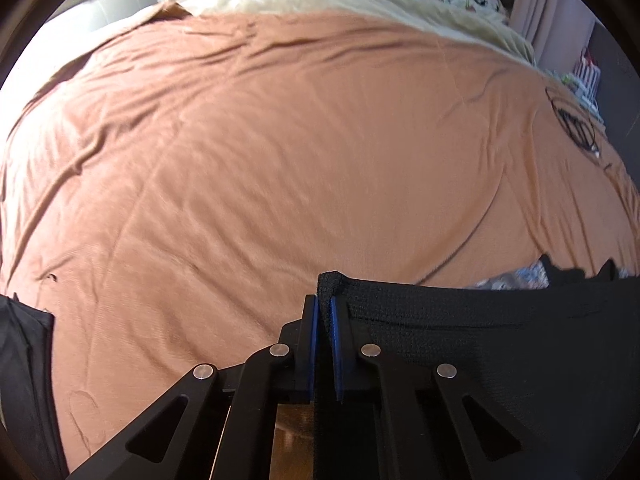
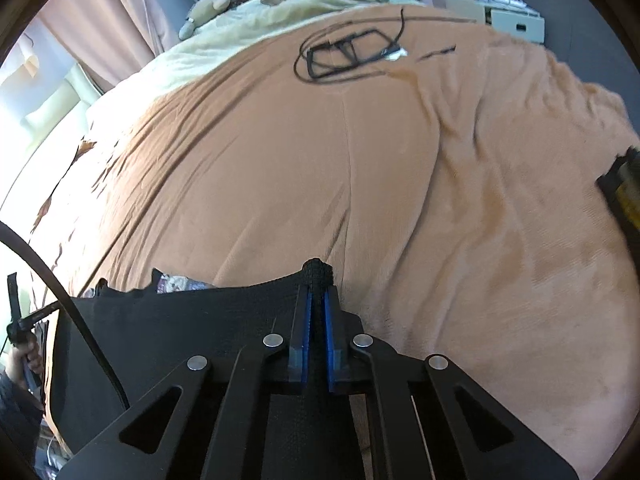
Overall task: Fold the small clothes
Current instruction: 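Close both grippers on the folded edge of the shirt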
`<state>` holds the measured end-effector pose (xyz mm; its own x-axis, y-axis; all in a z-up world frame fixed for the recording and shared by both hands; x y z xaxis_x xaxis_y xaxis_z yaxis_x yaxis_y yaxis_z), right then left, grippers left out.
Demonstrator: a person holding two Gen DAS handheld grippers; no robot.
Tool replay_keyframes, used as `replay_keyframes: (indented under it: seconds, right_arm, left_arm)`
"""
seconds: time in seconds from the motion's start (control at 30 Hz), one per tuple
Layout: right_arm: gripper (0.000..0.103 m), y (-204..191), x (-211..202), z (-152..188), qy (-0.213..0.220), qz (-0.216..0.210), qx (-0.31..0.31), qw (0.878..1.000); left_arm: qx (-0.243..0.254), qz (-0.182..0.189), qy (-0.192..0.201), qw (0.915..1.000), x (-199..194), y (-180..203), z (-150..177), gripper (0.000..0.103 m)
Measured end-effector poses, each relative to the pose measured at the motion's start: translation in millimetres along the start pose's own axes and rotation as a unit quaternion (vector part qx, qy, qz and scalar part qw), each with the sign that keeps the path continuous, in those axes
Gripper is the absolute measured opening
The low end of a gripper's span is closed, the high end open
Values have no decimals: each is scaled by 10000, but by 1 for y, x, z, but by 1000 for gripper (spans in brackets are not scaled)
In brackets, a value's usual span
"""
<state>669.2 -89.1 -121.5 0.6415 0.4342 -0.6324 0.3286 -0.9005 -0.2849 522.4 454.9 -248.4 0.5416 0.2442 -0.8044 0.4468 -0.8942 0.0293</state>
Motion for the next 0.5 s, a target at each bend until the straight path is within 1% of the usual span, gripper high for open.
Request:
replay_keyframes:
  seconds: [0.1,0.27,0.37,0.5]
  right_arm:
    - [2,1,-16,-7,167,65,20,9998]
    - [2,-5,-31,-6,283,164,34,9995]
    - [2,-9,-32,-8,282,260,17,9993]
    - [2,-10,-21,-11,217,411,-21,9989]
  left_arm:
    - [-58,-9,129,9999,-11,-5,-9,6]
    - [-121,-106,294,9994,-19,-9,-23,6]
    - [-98,-152,293,9994,-14,-9,-28,6]
    - [-59,-208,200,9996,1,-7,-32,6]
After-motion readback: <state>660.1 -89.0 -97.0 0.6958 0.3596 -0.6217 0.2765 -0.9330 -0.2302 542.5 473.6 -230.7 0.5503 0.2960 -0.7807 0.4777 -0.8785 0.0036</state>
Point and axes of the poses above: each gripper's, at about its wrist camera, not at the fingertips, and x roughly the way its jaws point, y to its right, z to its underside, the point moved 9 cm from there along x, roughly the way its jaws point, and after that the axes turned 6 degrees about y, right-handed, at the moved point
